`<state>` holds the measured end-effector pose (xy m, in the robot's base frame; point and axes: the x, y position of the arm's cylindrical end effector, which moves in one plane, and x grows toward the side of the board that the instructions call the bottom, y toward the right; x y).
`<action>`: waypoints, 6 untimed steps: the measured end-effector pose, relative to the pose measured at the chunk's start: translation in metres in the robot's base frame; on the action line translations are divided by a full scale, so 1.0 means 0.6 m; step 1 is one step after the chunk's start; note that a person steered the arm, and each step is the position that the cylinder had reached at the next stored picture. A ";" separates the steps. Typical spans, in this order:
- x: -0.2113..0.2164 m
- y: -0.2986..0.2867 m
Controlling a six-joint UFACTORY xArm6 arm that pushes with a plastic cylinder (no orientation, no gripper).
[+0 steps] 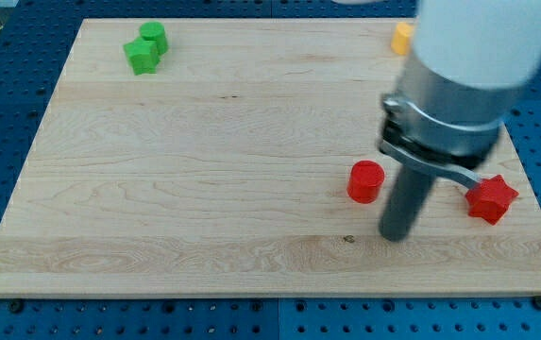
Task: Place the red star right to the red circle
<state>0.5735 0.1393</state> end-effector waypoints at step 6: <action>-0.088 -0.060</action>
<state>0.5207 0.1036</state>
